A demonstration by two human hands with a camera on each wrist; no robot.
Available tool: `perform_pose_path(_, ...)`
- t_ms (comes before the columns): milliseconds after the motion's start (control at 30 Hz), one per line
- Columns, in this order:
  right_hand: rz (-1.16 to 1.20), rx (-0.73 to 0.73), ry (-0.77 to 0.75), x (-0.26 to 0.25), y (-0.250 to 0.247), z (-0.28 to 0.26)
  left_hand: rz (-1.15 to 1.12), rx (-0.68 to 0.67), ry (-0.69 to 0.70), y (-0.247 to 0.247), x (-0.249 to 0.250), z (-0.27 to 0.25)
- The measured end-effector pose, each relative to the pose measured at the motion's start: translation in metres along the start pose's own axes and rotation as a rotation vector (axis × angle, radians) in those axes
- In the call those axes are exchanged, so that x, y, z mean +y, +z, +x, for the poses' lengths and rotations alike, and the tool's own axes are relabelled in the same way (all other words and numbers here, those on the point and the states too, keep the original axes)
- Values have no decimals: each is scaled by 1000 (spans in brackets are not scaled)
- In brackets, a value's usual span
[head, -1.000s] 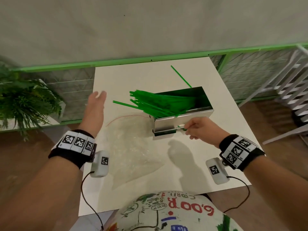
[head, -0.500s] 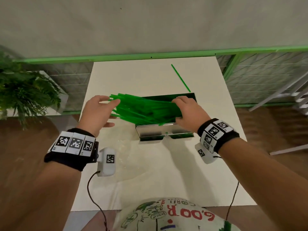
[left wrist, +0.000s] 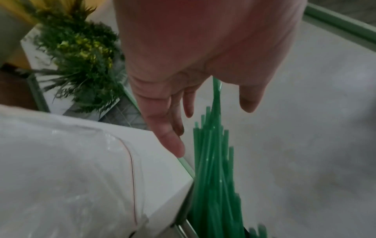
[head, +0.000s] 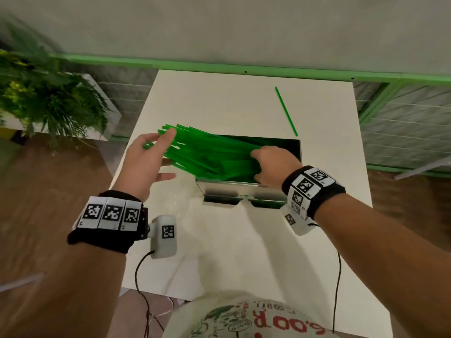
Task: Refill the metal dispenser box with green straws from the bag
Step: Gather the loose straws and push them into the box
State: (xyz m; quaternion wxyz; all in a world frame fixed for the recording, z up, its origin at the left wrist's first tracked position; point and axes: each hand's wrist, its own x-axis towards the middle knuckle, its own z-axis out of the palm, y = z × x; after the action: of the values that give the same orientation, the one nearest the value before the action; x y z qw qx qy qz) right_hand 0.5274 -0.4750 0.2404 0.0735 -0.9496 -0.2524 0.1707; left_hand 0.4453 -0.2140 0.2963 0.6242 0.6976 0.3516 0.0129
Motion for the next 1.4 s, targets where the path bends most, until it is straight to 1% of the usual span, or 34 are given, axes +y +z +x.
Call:
perform_pose_path(67, 31, 18, -23, -3, -1, 0, -21, -28, -31, 11, -3, -1)
perform_pose_path(200, 179, 73, -21, -7, -5, -2, -30, -44, -31, 28, -13, 0)
perform_pose_path(333, 299, 73, -9, -8, -8, -1, -84, -7, 16, 42, -20, -1)
perform_pose_path(433, 380, 122, 20, -4, -8, 1, -165, 30, 44, 46, -18, 0)
perform_pose_path(500, 355, 93, 24, -2, -8, 0, -176, 16, 38, 48, -20, 1)
perform_pose_path(567, 347, 19, 0, 1, -9, -5, -134, -20, 53, 51, -26, 1)
perform_pose_path(633, 413, -37, -41, 10, -15, -14, -84, -26, 102, 52, -32, -1)
perform_pose_path(667, 481, -34, -54, 17, -22, -19, -78, -23, 129, 52, -35, -1)
perform_pose_path(700, 570, -3, -57, 26, -29, -23, -81, -24, 145, 51, -37, 0)
perform_pose_path(767, 747, 121, -14, 52, -44, -26, -96, -31, 149, 49, -43, 1)
perform_pose_path(833, 874, 256, 85, 89, -52, -13, -113, -28, 154, 46, -49, 0)
perform_pose_path(867, 899, 303, 163, 111, -51, -3, -128, -15, 155, 45, -53, 0)
perform_pose_path(900, 888, 326, 256, 135, -43, 9, -143, 2, 161, 44, -57, -1)
perform_pose_path(967, 754, 278, 440, 179, -17, 31, -186, 44, 192, 42, -62, -5)
perform_pose_path(1000, 656, 225, 481, 195, -2, 39, -210, 67, 208, 40, -63, -6)
perform_pose_path(1033, 561, 175, 484, 207, 12, 46, -233, 89, 224, 38, -64, -6)
perform_pose_path(1100, 429, 135, 410, 216, 34, 59, -277, 138, 250, 35, -64, -5)
perform_pose_path(1233, 201, 172, 174, 212, 58, 95, -283, 238, 264, 31, -68, 0)
perform_pose_path(1333, -4, 79, 92, 211, 80, 116, -254, 296, 276, 32, -69, 1)
perform_pose_path(1400, -37, 123, 72, 208, 88, 122, -228, 304, 291, 32, -66, 2)
